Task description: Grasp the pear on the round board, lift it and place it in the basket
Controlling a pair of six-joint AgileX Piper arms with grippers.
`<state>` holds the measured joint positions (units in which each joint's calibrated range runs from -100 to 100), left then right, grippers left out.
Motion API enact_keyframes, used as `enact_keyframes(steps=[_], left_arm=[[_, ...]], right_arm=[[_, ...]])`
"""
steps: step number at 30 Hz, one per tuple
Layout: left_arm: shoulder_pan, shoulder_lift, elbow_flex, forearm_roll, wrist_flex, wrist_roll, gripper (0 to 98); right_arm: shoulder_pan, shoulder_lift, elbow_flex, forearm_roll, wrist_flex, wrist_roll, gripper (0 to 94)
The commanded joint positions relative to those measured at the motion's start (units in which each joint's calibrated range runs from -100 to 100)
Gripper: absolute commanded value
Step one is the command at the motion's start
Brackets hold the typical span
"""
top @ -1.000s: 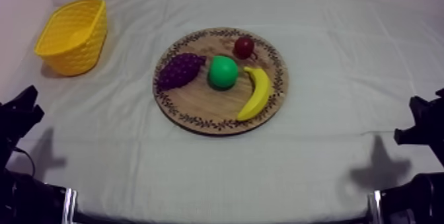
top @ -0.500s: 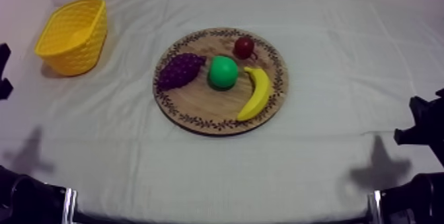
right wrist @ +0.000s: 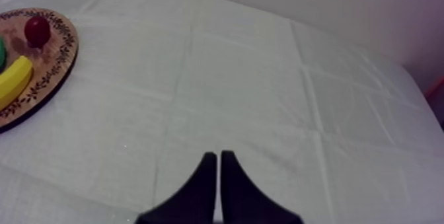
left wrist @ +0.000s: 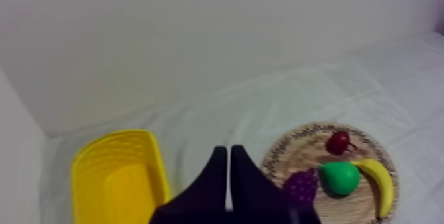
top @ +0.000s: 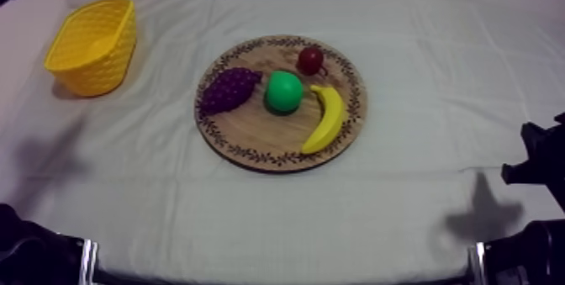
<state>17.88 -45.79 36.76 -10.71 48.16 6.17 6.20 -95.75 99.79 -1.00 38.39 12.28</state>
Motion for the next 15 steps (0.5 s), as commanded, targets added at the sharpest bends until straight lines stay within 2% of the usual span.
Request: enact_keyframes(steps=[1,6,15], left_arm=[[2.27,13.65,-9.46,-0.24,2.76,1.26,0.0],[5.07,22.17,-14.81,-0.73,6.94,4.32,0.0],[10.16,36.09,-21.84,-0.08,12.77,11.61,0.0]], right_arm=[[0.0,-0.01,-0.01,0.0,0.0,-0.01,0.3],[0.0,-0.01,-0.01,0.0,0.0,0.0,0.3],[0.0,-0.01,-0.01,0.0,0.0,0.0,0.3]])
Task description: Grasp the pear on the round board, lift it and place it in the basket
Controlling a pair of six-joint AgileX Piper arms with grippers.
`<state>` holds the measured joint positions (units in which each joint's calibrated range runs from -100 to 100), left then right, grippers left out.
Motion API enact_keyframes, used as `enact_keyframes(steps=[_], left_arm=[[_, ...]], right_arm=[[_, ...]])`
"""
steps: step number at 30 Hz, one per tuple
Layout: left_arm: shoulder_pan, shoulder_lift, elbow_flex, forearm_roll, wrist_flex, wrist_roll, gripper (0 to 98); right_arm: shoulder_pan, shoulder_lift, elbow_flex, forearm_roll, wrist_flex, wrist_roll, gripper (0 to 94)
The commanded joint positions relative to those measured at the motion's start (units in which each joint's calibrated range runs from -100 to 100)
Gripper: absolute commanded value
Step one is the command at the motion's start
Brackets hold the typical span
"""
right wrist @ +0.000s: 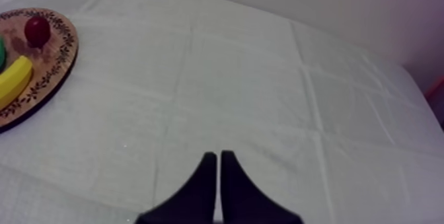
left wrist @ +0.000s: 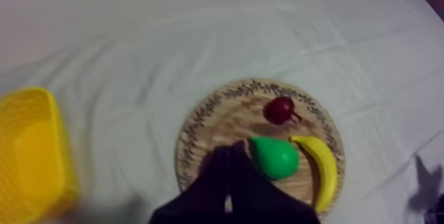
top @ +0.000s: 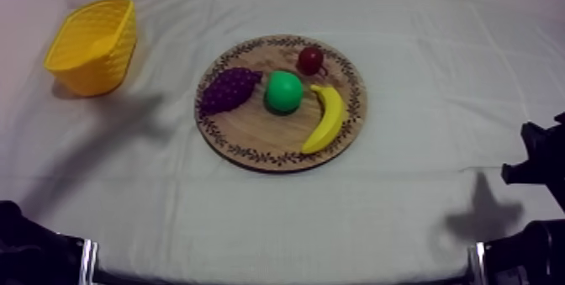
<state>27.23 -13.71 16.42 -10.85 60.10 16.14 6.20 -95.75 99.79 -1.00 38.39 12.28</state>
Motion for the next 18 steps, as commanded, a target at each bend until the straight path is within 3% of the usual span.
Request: enact_keyframes(steps=[1,8,13,18], left_arm=[[1.29,5.64,-2.72,0.2,1.76,2.13,0.0],[3.81,16.36,-9.86,0.89,5.23,5.06,0.9],[4.62,22.91,-13.39,2.45,6.27,5.54,4.1],[5.53,28.16,-15.89,3.48,6.96,5.98,18.8]], right_arm=[[0.0,-0.01,-0.01,0.0,0.0,0.0,0.3],[0.0,-0.01,-0.01,0.0,0.0,0.0,0.3],[0.0,-0.01,-0.01,0.0,0.0,0.0,0.3],[0.0,-0.01,-0.01,0.0,0.0,0.0,0.3]])
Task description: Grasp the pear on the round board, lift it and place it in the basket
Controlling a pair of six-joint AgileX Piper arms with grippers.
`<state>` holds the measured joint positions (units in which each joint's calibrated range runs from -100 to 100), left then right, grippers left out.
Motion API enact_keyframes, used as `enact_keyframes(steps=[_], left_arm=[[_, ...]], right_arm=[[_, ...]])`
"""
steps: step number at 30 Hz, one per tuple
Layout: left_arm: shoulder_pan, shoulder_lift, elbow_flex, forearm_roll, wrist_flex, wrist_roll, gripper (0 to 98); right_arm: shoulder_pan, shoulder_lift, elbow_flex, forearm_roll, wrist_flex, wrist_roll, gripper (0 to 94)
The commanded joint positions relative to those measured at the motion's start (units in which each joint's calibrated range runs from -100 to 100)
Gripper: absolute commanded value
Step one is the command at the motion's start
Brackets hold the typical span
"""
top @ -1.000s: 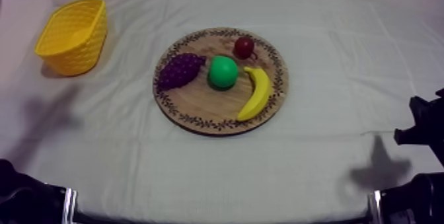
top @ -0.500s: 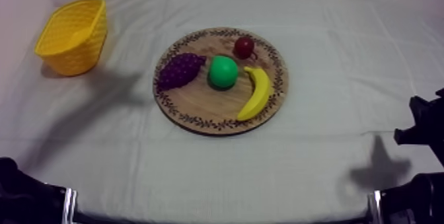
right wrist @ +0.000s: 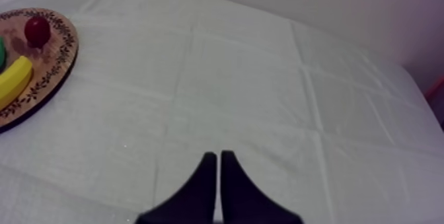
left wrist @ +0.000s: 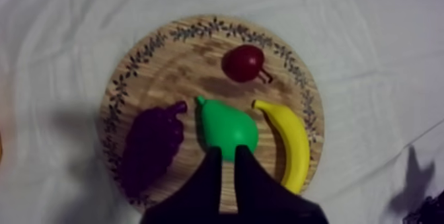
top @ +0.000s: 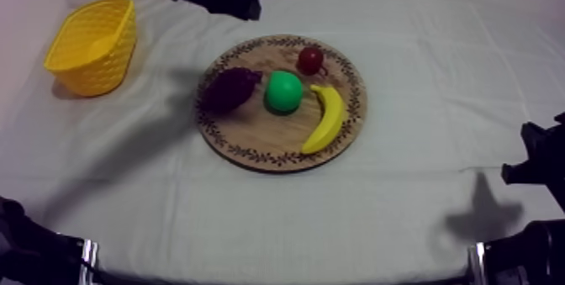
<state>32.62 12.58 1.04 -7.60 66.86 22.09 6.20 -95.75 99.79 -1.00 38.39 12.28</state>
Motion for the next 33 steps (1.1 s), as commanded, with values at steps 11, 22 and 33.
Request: enact_keyframes(steps=[11,22,33], left_arm=[[1.32,8.98,-6.16,3.16,4.72,-0.07,71.5],[0.84,16.64,-9.53,7.15,8.03,0.52,93.9],[0.21,26.67,-15.82,9.82,10.84,-0.68,95.8]], right_arm=[[0.0,-0.01,-0.01,0.0,0.0,0.0,0.3],[0.0,-0.01,-0.01,0.0,0.0,-0.01,0.3],[0.0,-0.01,-0.01,0.0,0.0,0.0,0.3]])
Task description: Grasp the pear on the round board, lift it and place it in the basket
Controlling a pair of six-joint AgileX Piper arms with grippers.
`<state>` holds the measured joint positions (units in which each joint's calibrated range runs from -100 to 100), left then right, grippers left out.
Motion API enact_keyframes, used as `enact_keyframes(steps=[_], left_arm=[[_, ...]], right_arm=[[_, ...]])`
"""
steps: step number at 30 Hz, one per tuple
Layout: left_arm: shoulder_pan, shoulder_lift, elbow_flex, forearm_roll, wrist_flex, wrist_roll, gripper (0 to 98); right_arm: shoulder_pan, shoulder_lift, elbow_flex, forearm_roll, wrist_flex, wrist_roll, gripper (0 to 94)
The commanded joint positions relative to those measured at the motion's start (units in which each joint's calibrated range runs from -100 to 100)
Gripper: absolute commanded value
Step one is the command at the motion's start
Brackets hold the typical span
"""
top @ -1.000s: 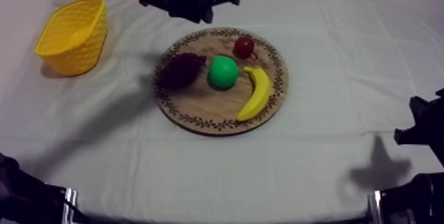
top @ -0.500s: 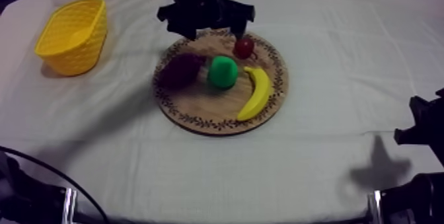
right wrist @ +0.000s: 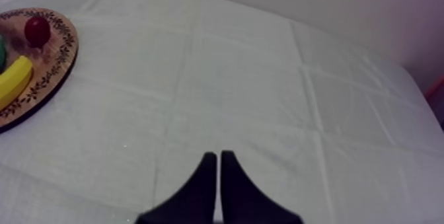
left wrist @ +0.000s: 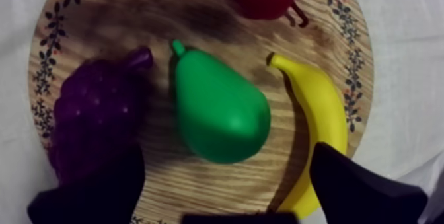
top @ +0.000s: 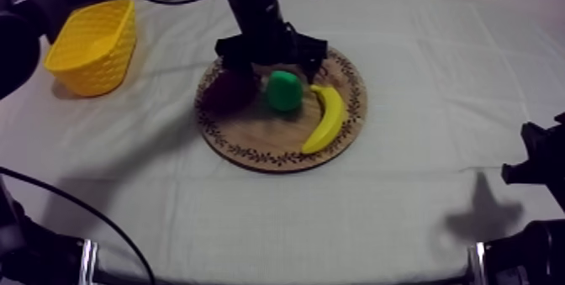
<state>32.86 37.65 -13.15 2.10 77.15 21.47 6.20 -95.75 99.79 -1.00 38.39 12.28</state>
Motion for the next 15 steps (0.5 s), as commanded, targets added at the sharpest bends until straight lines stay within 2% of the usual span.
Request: enact_keyframes(steps=[1,8,15], left_arm=[[-0.07,2.63,-2.75,0.19,1.14,-0.15,95.7],[-0.43,8.58,-9.58,0.7,5.68,-0.6,93.8],[-1.34,12.76,-12.84,2.3,8.69,-1.93,91.0]], right_arm=[[0.0,-0.01,-0.01,0.0,0.0,0.0,0.3],[0.0,-0.01,-0.01,0.0,0.0,0.0,0.3],[0.0,-0.01,-0.01,0.0,0.0,0.0,0.3]])
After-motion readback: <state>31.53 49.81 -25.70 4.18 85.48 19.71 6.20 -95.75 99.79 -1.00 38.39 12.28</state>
